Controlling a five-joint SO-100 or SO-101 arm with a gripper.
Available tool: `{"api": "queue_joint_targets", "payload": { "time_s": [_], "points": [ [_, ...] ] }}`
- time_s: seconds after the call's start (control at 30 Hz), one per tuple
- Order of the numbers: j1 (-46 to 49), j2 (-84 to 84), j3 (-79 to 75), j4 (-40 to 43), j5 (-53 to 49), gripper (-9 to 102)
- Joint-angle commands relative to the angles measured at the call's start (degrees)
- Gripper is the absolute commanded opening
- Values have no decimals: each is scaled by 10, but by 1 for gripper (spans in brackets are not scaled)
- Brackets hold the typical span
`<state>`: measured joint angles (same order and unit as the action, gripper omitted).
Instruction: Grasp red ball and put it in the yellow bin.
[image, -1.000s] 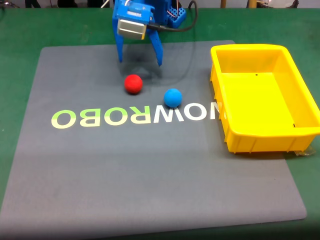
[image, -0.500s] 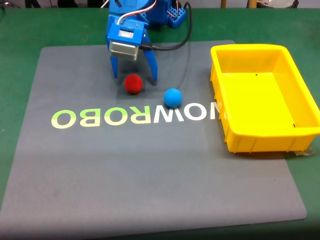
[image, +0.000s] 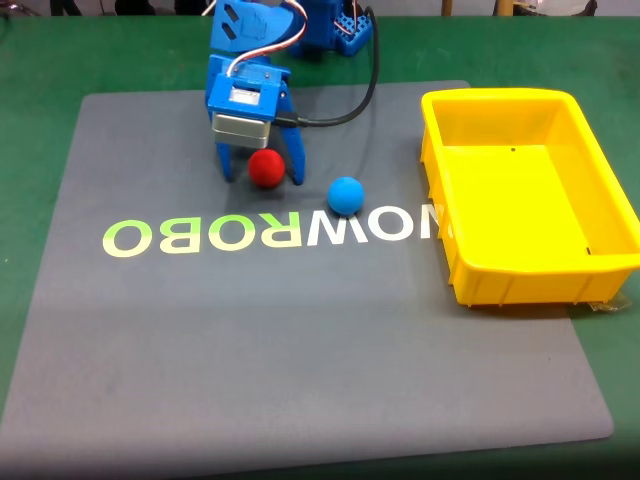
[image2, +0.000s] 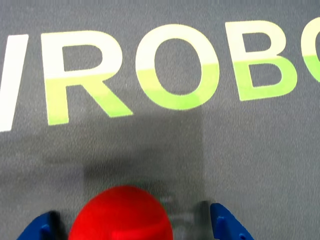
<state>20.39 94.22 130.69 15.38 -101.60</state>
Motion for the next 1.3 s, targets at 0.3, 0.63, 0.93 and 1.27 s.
{"api": "queue_joint_targets", "payload": {
  "time_s": [0.3, 0.63, 0.93, 1.27],
  "points": [
    [-14, -9, -30, -5, 10, 3],
    [-9, -8, -26, -8, 7, 0],
    [-58, 90, -35, -33, 33, 0],
    [-227, 155, -163, -43, 91, 0]
  ]
}}
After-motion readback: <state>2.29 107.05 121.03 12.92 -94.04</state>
